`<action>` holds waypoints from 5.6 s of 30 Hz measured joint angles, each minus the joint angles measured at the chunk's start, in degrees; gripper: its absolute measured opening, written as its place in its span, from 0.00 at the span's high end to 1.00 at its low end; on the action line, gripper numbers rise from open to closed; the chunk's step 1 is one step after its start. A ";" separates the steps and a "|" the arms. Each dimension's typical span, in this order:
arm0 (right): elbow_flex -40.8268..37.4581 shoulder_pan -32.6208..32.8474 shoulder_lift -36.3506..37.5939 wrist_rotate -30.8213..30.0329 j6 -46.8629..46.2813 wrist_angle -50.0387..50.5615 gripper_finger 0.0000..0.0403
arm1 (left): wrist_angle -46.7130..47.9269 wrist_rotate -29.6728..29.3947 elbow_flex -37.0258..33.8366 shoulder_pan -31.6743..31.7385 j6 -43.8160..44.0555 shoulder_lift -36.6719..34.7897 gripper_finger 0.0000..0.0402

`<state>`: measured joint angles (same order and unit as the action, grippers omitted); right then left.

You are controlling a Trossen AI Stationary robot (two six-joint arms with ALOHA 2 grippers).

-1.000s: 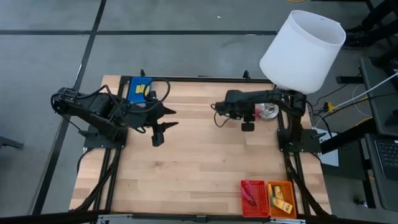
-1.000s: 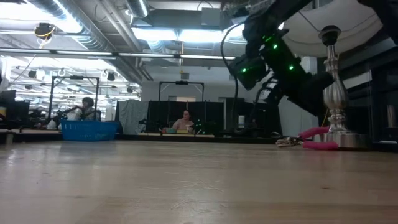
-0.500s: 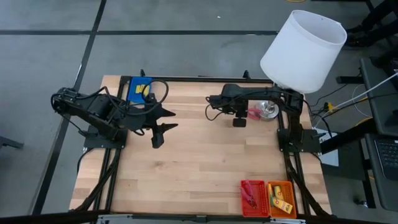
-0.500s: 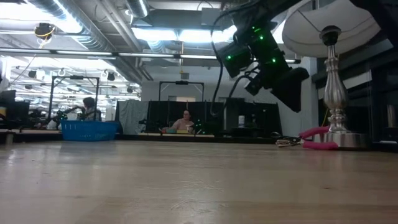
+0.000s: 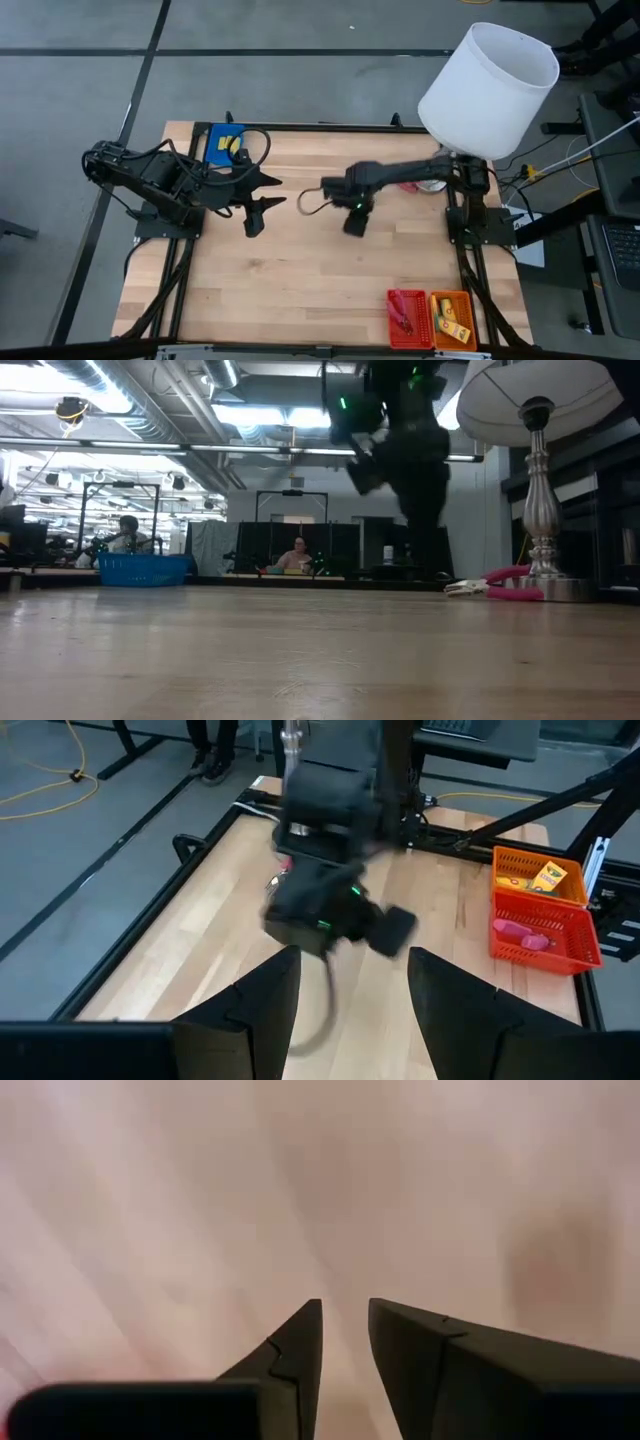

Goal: Pick & Place School Supplies
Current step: Put the pink hole puncher into the red bin

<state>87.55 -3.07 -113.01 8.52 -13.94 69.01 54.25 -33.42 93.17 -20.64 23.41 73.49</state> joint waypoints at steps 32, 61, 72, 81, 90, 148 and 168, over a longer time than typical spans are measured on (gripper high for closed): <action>21.87 11.74 -21.42 -55.84 -41.11 17.66 0.78 | 3.16 -1.52 0.00 -4.81 6.58 0.00 0.55; -14.34 1.81 -3.21 -49.63 -21.31 14.40 0.82 | 2.85 -3.00 0.00 -5.51 7.36 0.00 0.55; -14.34 1.90 -3.21 -51.18 -17.74 14.37 0.82 | -0.88 -3.05 0.00 -5.51 6.85 0.00 0.55; -15.01 1.78 -3.21 -54.13 -15.58 13.79 0.78 | -4.68 -2.45 -0.02 -5.88 7.18 0.00 0.55; -20.43 1.89 -3.21 -47.27 -22.50 13.43 0.61 | -5.93 -3.11 0.00 -7.50 7.31 0.00 0.55; -26.34 -4.83 -3.28 -54.17 -17.40 2.74 0.65 | -9.84 0.23 0.00 -7.50 10.96 0.00 0.55; -26.32 -5.14 -3.27 -54.86 -16.93 1.78 0.94 | -9.95 0.25 0.00 -7.52 10.94 0.00 0.55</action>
<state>61.23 -8.21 -116.29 -46.34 -30.87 70.79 44.29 -33.17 93.17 -28.16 34.35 73.49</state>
